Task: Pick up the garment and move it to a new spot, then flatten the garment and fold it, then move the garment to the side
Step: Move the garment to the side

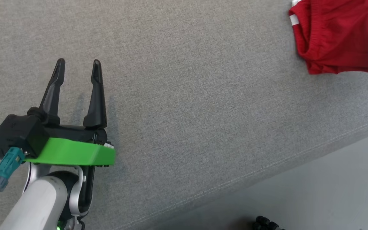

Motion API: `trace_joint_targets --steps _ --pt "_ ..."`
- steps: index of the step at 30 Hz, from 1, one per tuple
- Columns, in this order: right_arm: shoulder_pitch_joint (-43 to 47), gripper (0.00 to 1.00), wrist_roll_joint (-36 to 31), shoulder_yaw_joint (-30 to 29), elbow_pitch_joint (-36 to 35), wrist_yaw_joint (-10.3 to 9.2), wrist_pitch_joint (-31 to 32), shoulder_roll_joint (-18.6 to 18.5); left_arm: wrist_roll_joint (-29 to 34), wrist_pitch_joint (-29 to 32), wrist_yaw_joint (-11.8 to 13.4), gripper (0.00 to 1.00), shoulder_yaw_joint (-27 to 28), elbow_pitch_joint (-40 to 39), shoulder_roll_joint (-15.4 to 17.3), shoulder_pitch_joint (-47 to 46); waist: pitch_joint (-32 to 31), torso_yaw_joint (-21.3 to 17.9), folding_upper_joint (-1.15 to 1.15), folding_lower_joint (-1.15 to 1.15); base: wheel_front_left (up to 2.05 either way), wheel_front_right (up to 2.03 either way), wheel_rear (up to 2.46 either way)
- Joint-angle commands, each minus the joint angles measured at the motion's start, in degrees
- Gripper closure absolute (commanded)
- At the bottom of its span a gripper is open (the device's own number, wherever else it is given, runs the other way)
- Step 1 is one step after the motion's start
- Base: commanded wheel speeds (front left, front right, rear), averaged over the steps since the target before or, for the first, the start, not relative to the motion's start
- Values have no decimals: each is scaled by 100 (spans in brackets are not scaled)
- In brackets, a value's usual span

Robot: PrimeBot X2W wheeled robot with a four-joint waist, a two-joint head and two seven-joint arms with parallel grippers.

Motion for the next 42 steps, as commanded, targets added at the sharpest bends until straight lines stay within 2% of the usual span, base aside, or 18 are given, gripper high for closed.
trace_joint_targets --steps 1,7,12,13,14,15,16,22,30,38,42 --pt "-130 100 -5 22 58 -2 -78 -69 74 64 41 0 -16 -94 73 -107 214 -79 0 -1 0 0 0" --pt "-417 100 -221 108 362 -2 -367 -186 205 318 118 0 -107 -323 201 -146 428 -102 0 -1 0 0 0" --pt "-651 100 -561 106 923 -4 -843 -187 271 450 178 0 -141 -450 280 -156 548 -44 0 -1 0 0 0" --pt "-688 71 -645 113 1052 -4 -956 -173 289 474 191 0 -148 -464 294 -148 557 -30 0 -1 0 0 0" --pt "-718 53 -739 129 1178 -4 -1062 -157 302 486 201 0 -158 -473 304 -139 563 -17 0 -1 0 0 0" --pt "-755 12 -828 126 1311 -4 -1176 -147 304 494 199 0 -162 -484 311 -130 566 -4 0 -1 0 0 0" --pt "-802 0 -910 111 1436 -4 -1285 -138 308 504 201 0 -169 -486 319 -121 565 8 0 -1 0 0 0" --pt "-843 0 -1475 202 1804 -4 -1598 -113 312 532 218 0 -203 -504 319 -86 510 51 0 -1 0 0 0" --pt "-647 0 -1725 59 1892 -5 -1694 157 208 439 165 0 -245 -388 226 -16 271 80 0 -1 0 0 0" --pt "-482 0 -1806 179 1432 -5 -1701 179 -12 133 22 0 -193 30 65 40 -298 261 0 -1 0 0 0" --pt "-271 0 -1710 325 1012 -5 -1702 114 -281 -191 -150 0 -89 605 -96 97 -898 537 0 -1 0 0 0"
